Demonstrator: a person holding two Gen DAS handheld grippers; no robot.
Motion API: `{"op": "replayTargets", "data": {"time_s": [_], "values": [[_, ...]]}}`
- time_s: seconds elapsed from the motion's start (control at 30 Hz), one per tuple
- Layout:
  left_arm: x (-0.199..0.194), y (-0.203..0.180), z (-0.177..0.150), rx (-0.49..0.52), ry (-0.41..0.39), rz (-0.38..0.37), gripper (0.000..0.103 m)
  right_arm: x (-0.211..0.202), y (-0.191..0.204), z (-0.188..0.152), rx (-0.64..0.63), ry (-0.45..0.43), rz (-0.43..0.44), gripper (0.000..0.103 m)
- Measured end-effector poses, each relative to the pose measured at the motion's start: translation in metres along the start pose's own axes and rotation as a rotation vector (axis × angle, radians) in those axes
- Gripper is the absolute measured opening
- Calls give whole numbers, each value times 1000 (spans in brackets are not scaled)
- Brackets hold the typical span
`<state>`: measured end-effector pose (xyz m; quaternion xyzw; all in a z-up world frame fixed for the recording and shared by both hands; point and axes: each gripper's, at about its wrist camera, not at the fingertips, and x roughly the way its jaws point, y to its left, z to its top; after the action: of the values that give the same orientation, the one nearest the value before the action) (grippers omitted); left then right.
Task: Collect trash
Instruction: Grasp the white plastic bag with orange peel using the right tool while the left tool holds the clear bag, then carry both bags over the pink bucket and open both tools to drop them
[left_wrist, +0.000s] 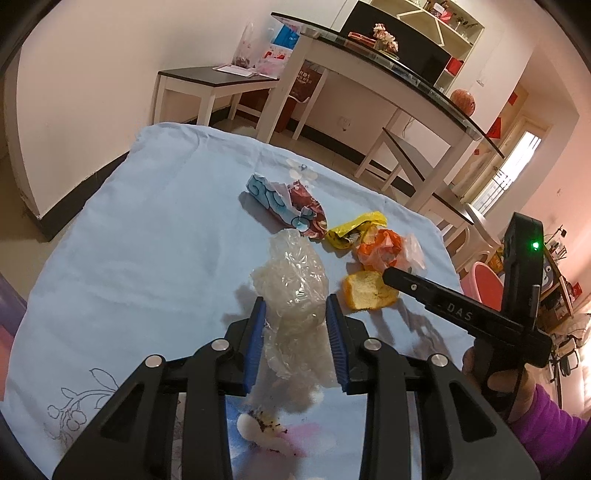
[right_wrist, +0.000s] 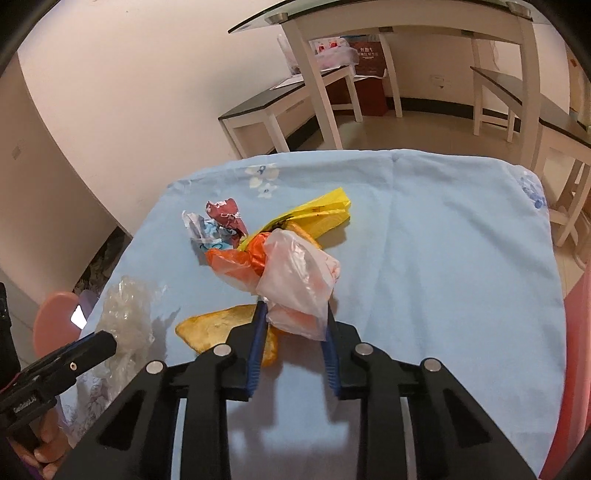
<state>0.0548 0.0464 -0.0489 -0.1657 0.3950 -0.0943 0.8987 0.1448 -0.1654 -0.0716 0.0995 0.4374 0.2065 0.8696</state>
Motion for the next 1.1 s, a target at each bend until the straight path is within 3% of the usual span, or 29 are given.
{"op": "replayTargets", "data": {"time_s": [0.3,0.47,0.57,0.7,0.8,1.1], "values": [[-5,-8,0,24,-11,-5,32,-38,-1,-14,-5,-45,-17,28],[-7,-13,0,37,-12,-14,32,-62,-20,-41,46,-29,-71,29],[-3,-17,-1,42,1,-19,32,-69,-31,-56,73,0,-101,35],[1,-23,-3,55,14,-28,32,-72,-36,-67,82,23,-136,58],[2,-28,-4,67,18,-31,32,-81,-36,-73,63,11,-134,64],[3,-35,-6,83,25,-26,32,-93,-28,-68,-12,-54,-124,64]]}}
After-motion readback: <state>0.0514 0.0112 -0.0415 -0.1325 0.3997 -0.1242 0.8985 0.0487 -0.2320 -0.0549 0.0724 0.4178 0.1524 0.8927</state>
